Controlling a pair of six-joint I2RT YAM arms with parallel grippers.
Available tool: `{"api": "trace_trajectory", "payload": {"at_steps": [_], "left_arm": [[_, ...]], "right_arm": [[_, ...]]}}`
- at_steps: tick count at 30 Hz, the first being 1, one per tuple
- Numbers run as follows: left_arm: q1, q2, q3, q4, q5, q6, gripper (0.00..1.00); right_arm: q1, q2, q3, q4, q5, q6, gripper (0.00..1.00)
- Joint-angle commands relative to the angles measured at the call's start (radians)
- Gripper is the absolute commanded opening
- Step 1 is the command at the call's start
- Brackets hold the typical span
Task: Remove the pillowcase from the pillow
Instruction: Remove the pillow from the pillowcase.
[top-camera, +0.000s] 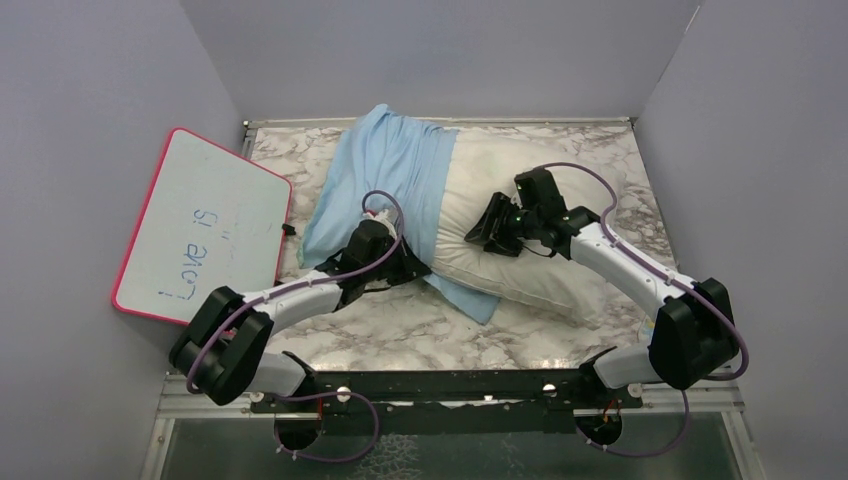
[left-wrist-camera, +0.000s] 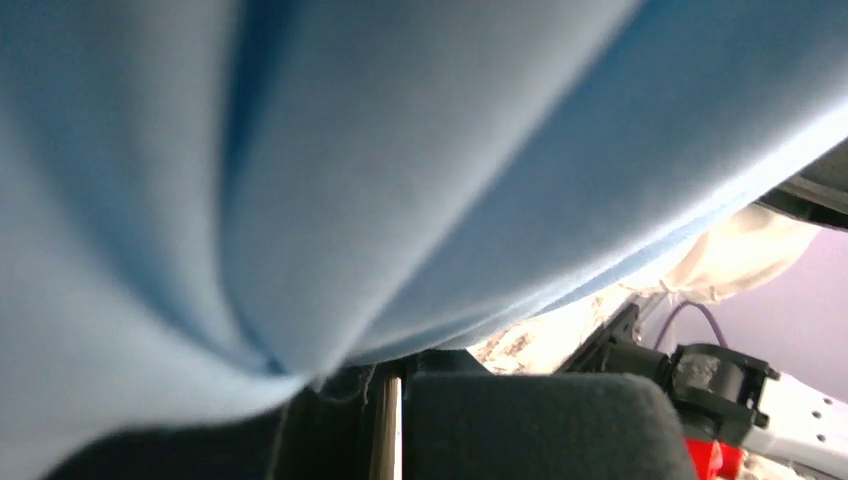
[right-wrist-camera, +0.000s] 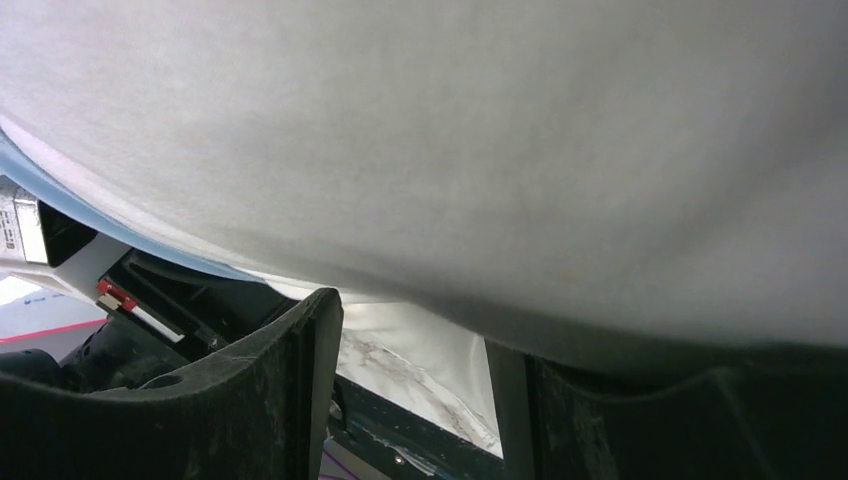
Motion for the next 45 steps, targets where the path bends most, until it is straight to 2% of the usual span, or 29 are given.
{"api": "trace_trajectory", "payload": {"at_steps": [1, 7, 12, 18, 23, 27, 31, 33, 35, 37, 45], "left_arm": [[0.002, -0.066, -0.003, -0.109, -0.234, 0.025, 0.0], [0.003, -0.213, 0.028, -0.443, -0.568, 0.14, 0.0], [0.007, -0.293, 0.028, -0.568, -0.716, 0.21, 0.0], [0.008, -0.296, 0.028, -0.505, -0.593, 0.257, 0.0], [0.007, -0.256, 0.038, -0.428, -0.455, 0.251, 0.0], [0.007, -0.239, 0.041, -0.409, -0.443, 0.258, 0.0], [0.007, -0.237, 0.058, -0.437, -0.478, 0.264, 0.0], [0.007, -0.238, 0.064, -0.439, -0.48, 0.266, 0.0], [0.007, -0.239, 0.071, -0.437, -0.474, 0.266, 0.0], [0.007, -0.239, 0.076, -0.437, -0.468, 0.264, 0.0], [0.007, -0.251, 0.074, -0.45, -0.471, 0.26, 0.0]], "right_arm": [[-0.023, 0.005, -0.033, -0.152, 0.115, -0.018, 0.6], [-0.032, -0.006, 0.024, -0.214, 0.218, -0.057, 0.61], [-0.031, -0.011, 0.045, -0.213, 0.226, -0.091, 0.61], [-0.032, -0.037, 0.045, -0.165, 0.144, -0.185, 0.61], [-0.031, -0.142, 0.025, -0.081, 0.039, -0.319, 0.61], [-0.031, -0.243, -0.006, -0.016, -0.093, -0.438, 0.64], [-0.018, -0.252, 0.014, -0.068, -0.166, -0.519, 0.72], [0.023, -0.219, 0.047, -0.134, -0.119, -0.546, 0.77], [0.085, -0.178, 0.088, -0.202, -0.01, -0.558, 0.82], [0.147, -0.142, 0.124, -0.254, 0.098, -0.558, 0.99], [0.29, 0.012, 0.218, -0.375, 0.479, -0.509, 1.0]]}}
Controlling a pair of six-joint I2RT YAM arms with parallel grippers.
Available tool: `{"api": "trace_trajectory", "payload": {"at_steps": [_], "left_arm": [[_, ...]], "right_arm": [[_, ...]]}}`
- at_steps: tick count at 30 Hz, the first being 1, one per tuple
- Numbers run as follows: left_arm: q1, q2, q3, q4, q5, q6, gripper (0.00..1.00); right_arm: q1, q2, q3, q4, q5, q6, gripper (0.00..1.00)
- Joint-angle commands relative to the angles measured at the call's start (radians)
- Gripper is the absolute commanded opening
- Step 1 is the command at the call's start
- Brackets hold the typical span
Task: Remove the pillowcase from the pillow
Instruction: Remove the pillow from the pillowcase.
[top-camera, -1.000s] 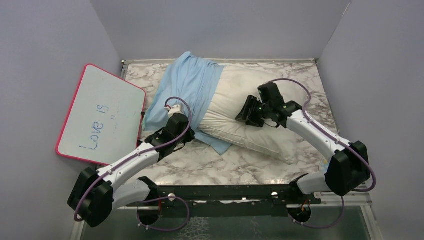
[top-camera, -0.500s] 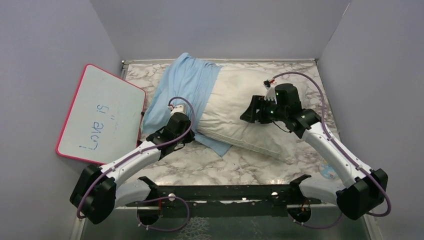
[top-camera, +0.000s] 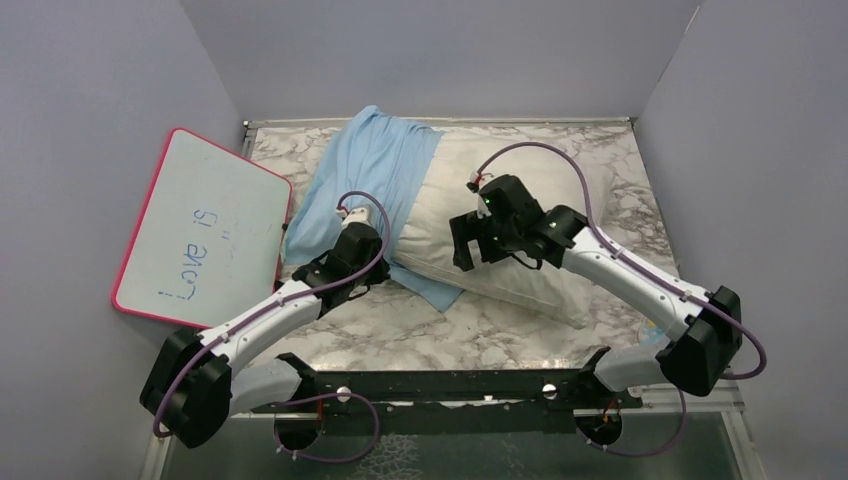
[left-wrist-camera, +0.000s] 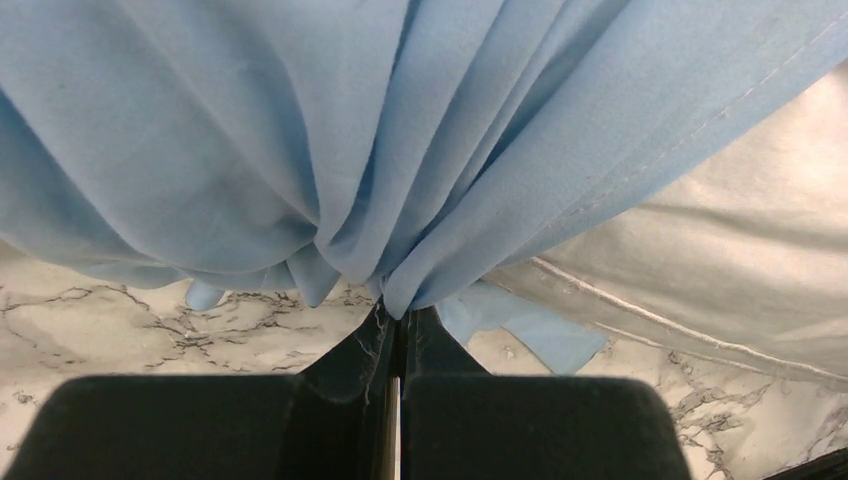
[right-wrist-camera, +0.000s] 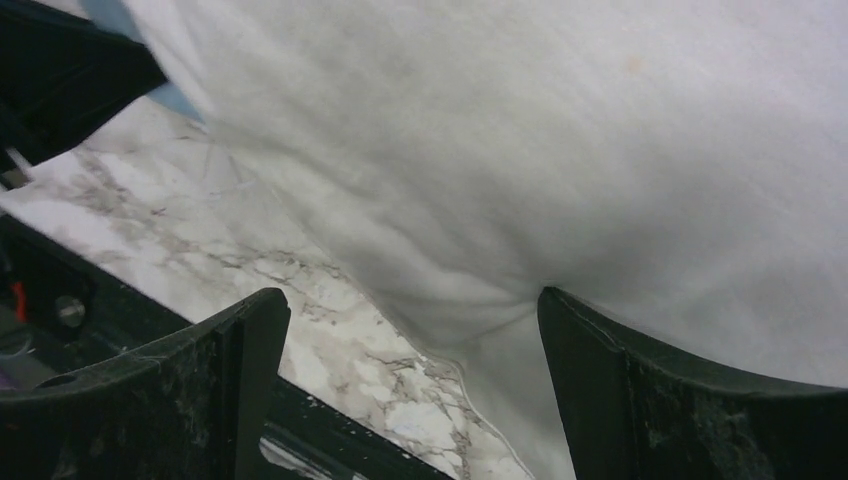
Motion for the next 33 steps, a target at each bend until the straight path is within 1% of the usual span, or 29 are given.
{"api": "trace_trajectory", "payload": {"at_steps": [1, 2, 3, 4, 5, 6, 8, 9, 11, 14, 15, 17, 20, 22, 24, 25, 26, 28, 29, 33], "left_arm": [[0.01, -0.019, 0.033, -0.032, -0.035, 0.014, 0.0], [0.01, -0.027, 0.037, -0.045, -0.05, 0.011, 0.02], [0.01, -0.039, 0.041, -0.06, -0.071, 0.006, 0.08], [0.01, -0.054, 0.043, -0.071, -0.09, 0.004, 0.11], [0.01, -0.073, 0.043, -0.082, -0.109, 0.005, 0.15], [0.01, -0.094, 0.044, -0.089, -0.127, 0.007, 0.21], [0.01, -0.14, 0.051, -0.11, -0.157, 0.013, 0.4], [0.01, -0.165, 0.061, -0.127, -0.18, 0.016, 0.47], [0.01, -0.227, 0.085, -0.164, -0.263, 0.034, 0.57], [0.011, -0.316, 0.132, -0.201, -0.39, 0.091, 0.74], [0.011, -0.332, 0.15, -0.202, -0.41, 0.127, 0.78], [0.013, -0.312, 0.203, -0.219, -0.424, 0.19, 0.85], [0.028, -0.209, 0.296, -0.271, -0.405, 0.258, 0.94], [0.063, -0.129, 0.35, -0.294, -0.352, 0.27, 0.97], [0.135, -0.077, 0.373, -0.276, -0.248, 0.244, 0.97], [0.184, -0.065, 0.363, -0.228, -0.165, 0.239, 0.98], [0.233, -0.056, 0.343, -0.168, -0.045, 0.232, 0.99], [0.321, -0.021, 0.32, -0.063, 0.113, 0.209, 0.99], [0.351, 0.005, 0.324, -0.032, 0.157, 0.196, 0.99], [0.412, 0.157, 0.372, 0.058, 0.445, 0.168, 0.99]], "right_arm": [[0.034, 0.106, 0.03, -0.132, 0.376, 0.052, 1.0], [0.034, 0.142, 0.034, -0.174, 0.477, 0.101, 1.0], [0.034, 0.187, 0.044, -0.235, 0.574, 0.171, 1.0], [0.032, 0.227, 0.057, -0.302, 0.654, 0.239, 1.0], [0.032, 0.261, 0.07, -0.378, 0.718, 0.308, 1.0], [0.031, 0.283, 0.079, -0.42, 0.765, 0.369, 1.0], [0.027, 0.286, 0.074, -0.427, 0.78, 0.422, 1.0], [0.024, 0.274, 0.063, -0.411, 0.782, 0.433, 1.0], [0.017, 0.244, 0.035, -0.392, 0.799, 0.459, 1.0], [0.006, 0.201, 0.006, -0.408, 0.841, 0.528, 1.0], [0.002, 0.189, -0.005, -0.415, 0.856, 0.547, 1.0], [-0.006, 0.156, -0.022, -0.431, 0.881, 0.598, 1.0], [-0.01, 0.084, -0.063, -0.374, 0.879, 0.58, 1.0], [-0.015, 0.033, -0.097, -0.297, 0.849, 0.523, 1.0], [-0.017, -0.007, -0.116, -0.227, 0.796, 0.464, 1.0], [-0.017, -0.022, -0.117, -0.205, 0.77, 0.45, 1.0], [-0.017, -0.036, -0.118, -0.193, 0.746, 0.44, 1.0], [-0.017, -0.06, -0.116, -0.178, 0.709, 0.428, 1.0], [-0.017, -0.073, -0.115, -0.176, 0.696, 0.423, 1.0], [-0.017, -0.13, -0.118, -0.16, 0.642, 0.394, 1.0]]}}
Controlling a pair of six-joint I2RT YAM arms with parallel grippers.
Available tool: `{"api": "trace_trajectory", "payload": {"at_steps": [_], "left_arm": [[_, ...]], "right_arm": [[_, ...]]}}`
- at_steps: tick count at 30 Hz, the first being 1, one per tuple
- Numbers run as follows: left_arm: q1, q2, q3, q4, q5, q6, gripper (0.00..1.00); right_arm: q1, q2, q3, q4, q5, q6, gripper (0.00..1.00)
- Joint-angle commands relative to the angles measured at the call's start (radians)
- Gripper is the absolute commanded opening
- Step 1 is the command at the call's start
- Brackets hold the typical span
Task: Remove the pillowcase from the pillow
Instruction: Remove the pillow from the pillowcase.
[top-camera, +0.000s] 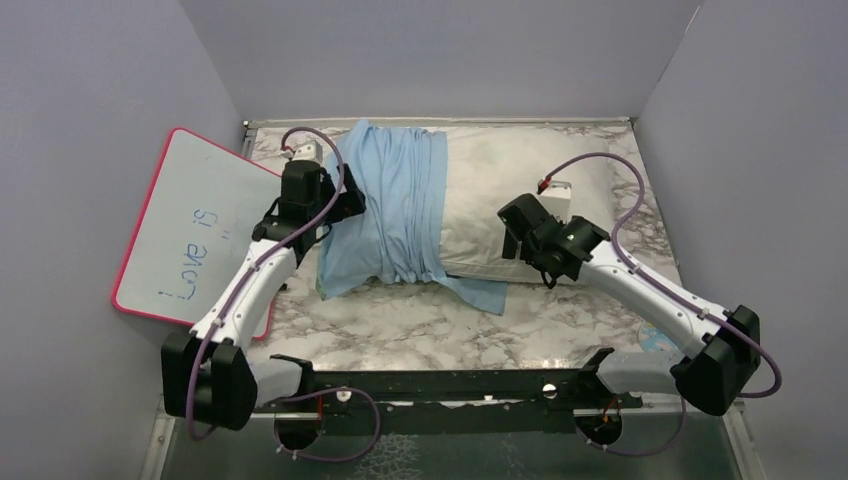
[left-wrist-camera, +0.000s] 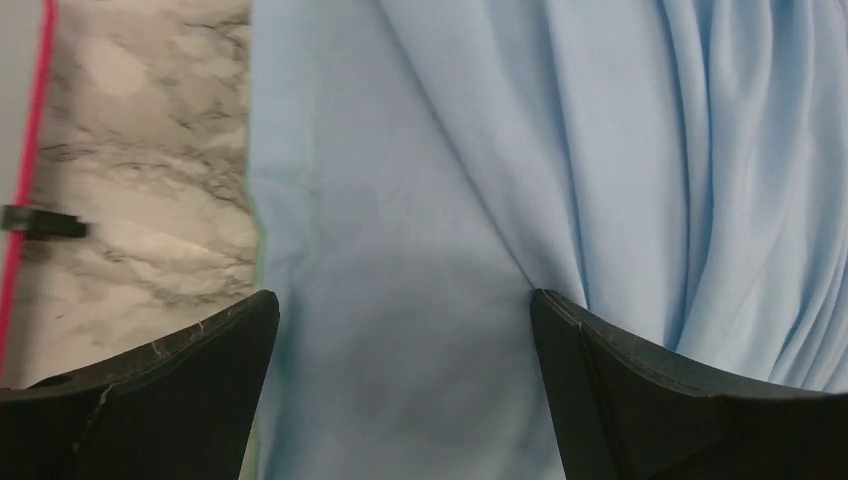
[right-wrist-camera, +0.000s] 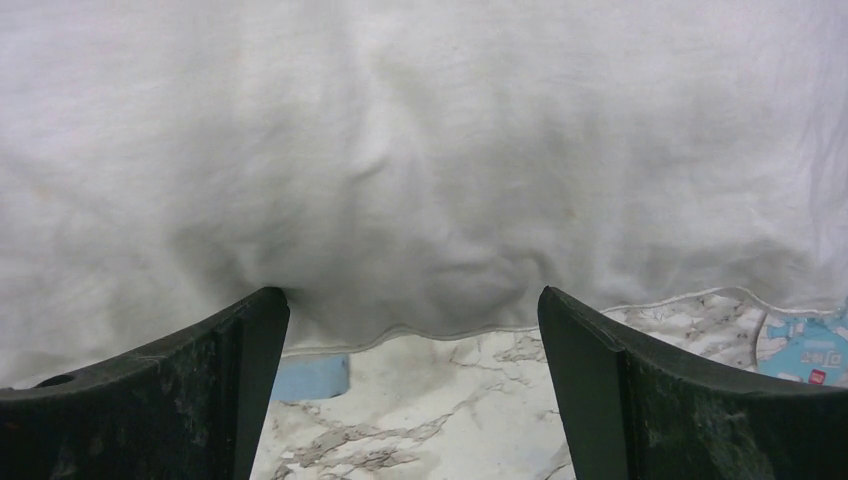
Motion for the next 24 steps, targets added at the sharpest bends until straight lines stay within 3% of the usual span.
{"api": "trace_trajectory", "payload": {"at_steps": [1, 3, 5, 9, 12, 15, 19, 24], "left_arm": [[0.049, 0.148, 0.055, 0.172, 0.467, -0.048, 0.98], [0.051, 0.214, 0.044, 0.22, 0.626, -0.075, 0.92], [0.05, 0.254, -0.003, 0.304, 0.768, -0.115, 0.79], [0.041, 0.284, -0.078, 0.357, 0.897, -0.131, 0.3], [0.018, 0.242, -0.127, 0.332, 0.906, -0.079, 0.1], [0.007, 0.216, -0.155, 0.223, 0.881, 0.002, 0.0], [0.014, 0.151, -0.184, 0.095, 0.651, 0.046, 0.0], [0.063, 0.09, -0.161, 0.036, 0.516, 0.059, 0.0]], "right_arm": [[-0.005, -0.077, -0.011, 0.076, -0.081, -0.054, 1.0], [-0.004, -0.115, -0.018, 0.105, -0.118, -0.078, 1.0], [-0.005, -0.15, -0.02, 0.125, -0.142, -0.091, 1.0], [-0.005, -0.199, -0.011, 0.162, -0.16, -0.11, 1.0], [-0.004, -0.213, 0.008, 0.19, -0.172, -0.134, 1.0], [-0.004, -0.209, 0.033, 0.231, -0.186, -0.175, 1.0], [-0.004, -0.175, 0.08, 0.276, -0.183, -0.232, 1.0], [-0.004, -0.077, 0.159, 0.251, -0.123, -0.256, 1.0]]}}
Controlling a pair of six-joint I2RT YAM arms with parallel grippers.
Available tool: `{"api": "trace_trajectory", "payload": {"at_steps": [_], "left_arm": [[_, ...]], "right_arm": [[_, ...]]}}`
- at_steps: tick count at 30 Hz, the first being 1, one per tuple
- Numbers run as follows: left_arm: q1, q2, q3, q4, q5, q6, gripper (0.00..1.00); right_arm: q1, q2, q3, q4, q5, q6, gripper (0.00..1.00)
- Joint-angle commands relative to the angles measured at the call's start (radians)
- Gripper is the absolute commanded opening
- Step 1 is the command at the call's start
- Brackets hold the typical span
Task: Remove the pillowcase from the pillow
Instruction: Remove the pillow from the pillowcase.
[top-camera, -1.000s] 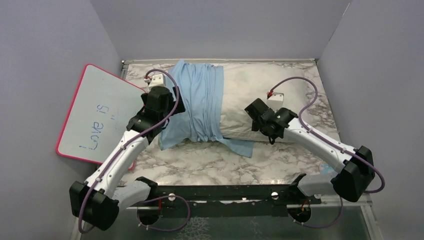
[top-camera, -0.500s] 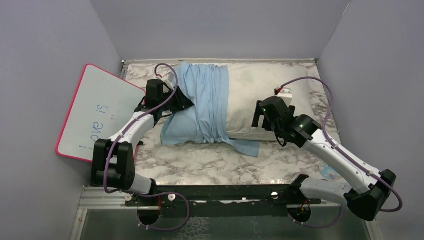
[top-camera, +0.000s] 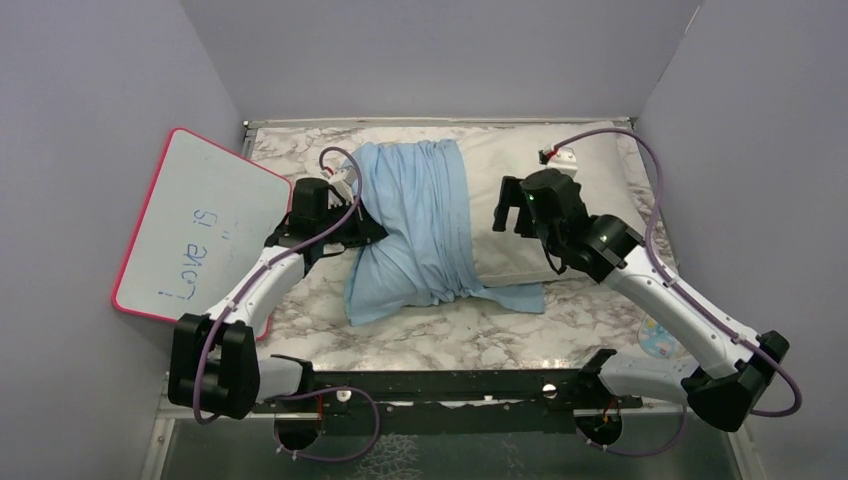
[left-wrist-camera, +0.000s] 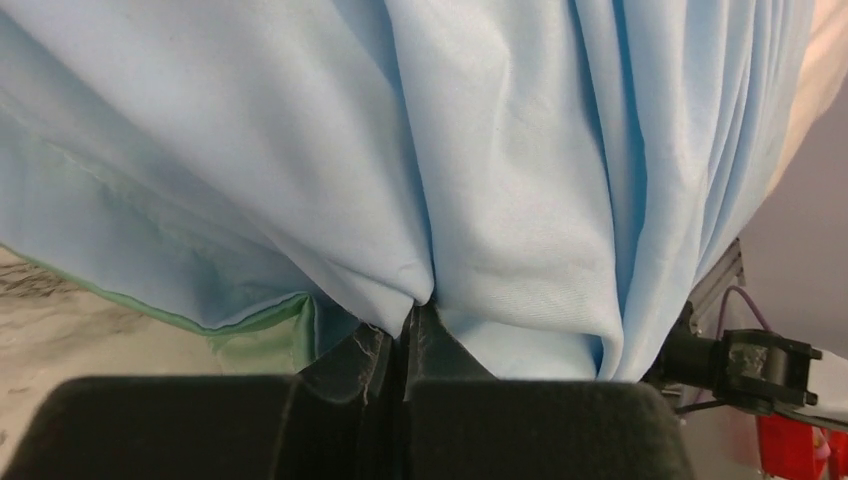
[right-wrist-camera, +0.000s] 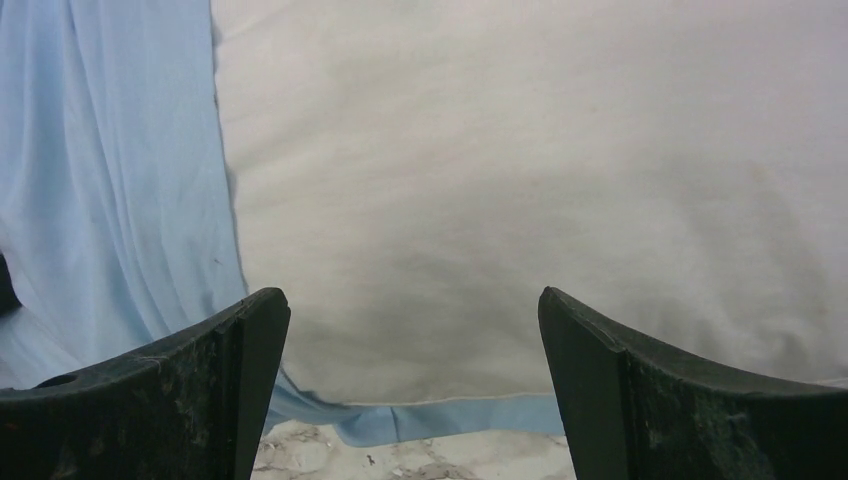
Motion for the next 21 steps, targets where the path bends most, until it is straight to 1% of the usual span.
{"api": "trace_trajectory", "payload": {"at_steps": [1, 3, 6, 8, 9, 12, 13, 15, 16, 17, 21], "left_arm": [[0.046, -0.025, 0.004, -0.183, -0.173, 0.08, 0.0], [0.063, 0.011, 0.047, -0.212, -0.184, 0.105, 0.0], [0.09, 0.076, 0.118, -0.244, -0.187, 0.122, 0.0], [0.103, 0.111, 0.16, -0.248, -0.168, 0.118, 0.0], [0.107, 0.125, 0.179, -0.25, -0.144, 0.119, 0.05], [0.108, 0.121, 0.204, -0.257, -0.087, 0.109, 0.34], [0.108, 0.104, 0.198, -0.259, -0.087, 0.1, 0.44], [0.108, 0.054, 0.172, -0.278, -0.127, 0.078, 0.59], [0.109, 0.022, 0.156, -0.293, -0.153, 0.064, 0.64], [0.107, -0.011, 0.136, -0.308, -0.177, 0.047, 0.66], [0.107, -0.173, 0.034, -0.352, -0.222, -0.035, 0.7]], "right_arm": [[-0.005, 0.091, 0.072, 0.021, 0.062, -0.05, 1.0], [-0.005, 0.151, 0.096, -0.007, 0.099, -0.039, 1.0], [-0.021, 0.24, 0.143, -0.091, 0.174, 0.045, 1.0], [-0.055, 0.272, 0.134, -0.081, 0.149, 0.059, 1.0], [-0.084, 0.282, 0.122, -0.06, 0.098, 0.054, 1.0], [-0.159, 0.311, 0.087, -0.036, -0.047, 0.077, 1.0], [-0.172, 0.321, 0.076, -0.034, -0.075, 0.084, 1.0], [-0.182, 0.34, 0.056, -0.036, -0.113, 0.1, 1.0], [-0.183, 0.344, 0.044, -0.035, -0.131, 0.11, 1.0], [-0.185, 0.349, 0.031, -0.03, -0.153, 0.119, 1.0], [-0.191, 0.363, -0.017, 0.01, -0.231, 0.155, 1.0]]}}
